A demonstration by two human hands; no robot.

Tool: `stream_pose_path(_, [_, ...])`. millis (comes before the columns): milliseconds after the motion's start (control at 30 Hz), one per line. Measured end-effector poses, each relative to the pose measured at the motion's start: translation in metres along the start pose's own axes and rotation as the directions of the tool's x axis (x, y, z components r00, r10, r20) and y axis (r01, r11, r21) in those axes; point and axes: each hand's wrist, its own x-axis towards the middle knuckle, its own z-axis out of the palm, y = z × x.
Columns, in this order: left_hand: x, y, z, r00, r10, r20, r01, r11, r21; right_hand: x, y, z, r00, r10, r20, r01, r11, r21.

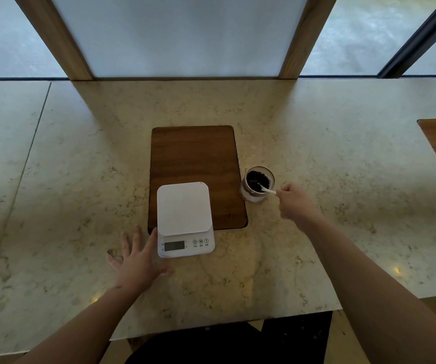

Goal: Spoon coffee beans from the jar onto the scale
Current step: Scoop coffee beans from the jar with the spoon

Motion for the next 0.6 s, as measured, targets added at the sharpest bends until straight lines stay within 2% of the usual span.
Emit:
stream_pose_path(267, [-0.001, -0.001, 0.0, 1.0, 0.008, 0.005, -0.008, 1.0, -0.005, -0.006, 0.001, 0.003, 0.992, 0.113, 0.059, -0.123, 0.967, 0.223])
stream_pose_path(433, [0.0, -0.001, -0.001, 1.0, 0.002, 0.009, -0.002, 1.0, -0.006, -0.009, 0.003, 0.007, 0.979, 0.172, 0.112, -0.204, 0.885, 0.418])
stream_pose_path(600, [0.001, -0.001, 0.0, 1.0, 0.001, 0.012, -0.001, 1.0, -0.004, -0.013, 0.004, 0.014, 0.971, 0.212, 0.111, -0.239, 0.837, 0.493])
